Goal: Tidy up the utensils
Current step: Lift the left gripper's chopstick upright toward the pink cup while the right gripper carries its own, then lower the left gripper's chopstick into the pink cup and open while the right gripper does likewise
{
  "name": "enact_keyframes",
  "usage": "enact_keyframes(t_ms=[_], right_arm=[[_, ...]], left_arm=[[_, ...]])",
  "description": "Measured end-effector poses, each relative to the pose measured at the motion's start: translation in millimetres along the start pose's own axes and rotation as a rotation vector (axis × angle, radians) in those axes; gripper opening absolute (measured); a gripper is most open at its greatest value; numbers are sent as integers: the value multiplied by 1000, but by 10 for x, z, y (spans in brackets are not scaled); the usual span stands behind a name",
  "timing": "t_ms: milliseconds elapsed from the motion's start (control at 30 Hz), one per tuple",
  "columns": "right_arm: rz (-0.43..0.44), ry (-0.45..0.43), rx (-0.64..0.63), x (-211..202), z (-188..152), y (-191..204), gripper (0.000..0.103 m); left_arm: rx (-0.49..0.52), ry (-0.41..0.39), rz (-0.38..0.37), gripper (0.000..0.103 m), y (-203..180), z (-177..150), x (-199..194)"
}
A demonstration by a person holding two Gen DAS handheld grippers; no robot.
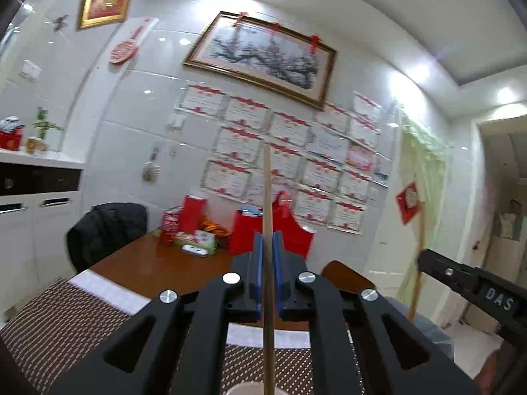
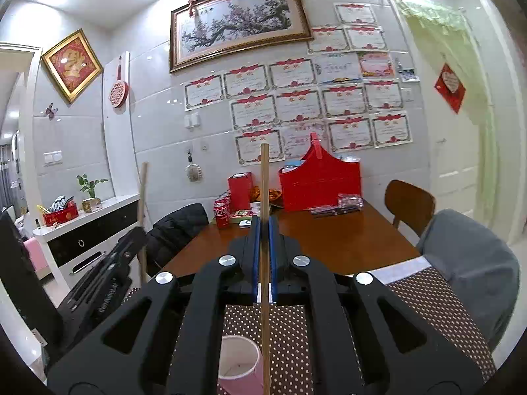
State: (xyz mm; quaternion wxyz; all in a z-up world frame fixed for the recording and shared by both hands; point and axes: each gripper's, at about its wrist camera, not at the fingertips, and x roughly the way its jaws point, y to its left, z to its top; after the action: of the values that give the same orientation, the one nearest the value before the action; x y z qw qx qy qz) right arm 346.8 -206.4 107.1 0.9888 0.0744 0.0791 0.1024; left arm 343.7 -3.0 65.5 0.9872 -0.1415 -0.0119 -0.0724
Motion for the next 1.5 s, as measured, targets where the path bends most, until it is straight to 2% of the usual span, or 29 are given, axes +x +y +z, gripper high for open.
enact_keyframes(t_ms=[267, 433, 633, 733, 900, 1167, 1200, 1300, 1400, 1500], right_arm=[[59, 44, 48, 494, -93, -48, 5], [66, 54, 68, 683, -183, -30, 5], [71, 88, 96, 850, -273, -62, 5], [80, 133, 99, 917, -333, -54, 5], [61, 230, 61, 992, -539, -54, 5], [100, 399, 15, 1053, -911, -16, 6], [94, 400, 11, 1037, -934, -21, 6], [72, 393, -47, 965, -957, -17, 7], [61, 401, -89, 884, -988, -14, 7], [63, 440, -71, 839, -1045, -54, 7]], left_arm=[[71, -66, -3, 7, -40, -215, 350], [116, -25, -10, 7, -5, -403, 497], [98, 47, 15, 7, 96, -562, 646], [90, 76, 18, 7, 126, -614, 650], [147, 115, 8, 7, 100, -722, 588], [204, 196, 6, 8, 98, -860, 433], [213, 203, 14, 8, 106, -878, 398], [239, 208, 10, 30, 113, -906, 270], [275, 197, 22, 31, 85, -922, 132], [279, 228, 31, 32, 80, -937, 36]])
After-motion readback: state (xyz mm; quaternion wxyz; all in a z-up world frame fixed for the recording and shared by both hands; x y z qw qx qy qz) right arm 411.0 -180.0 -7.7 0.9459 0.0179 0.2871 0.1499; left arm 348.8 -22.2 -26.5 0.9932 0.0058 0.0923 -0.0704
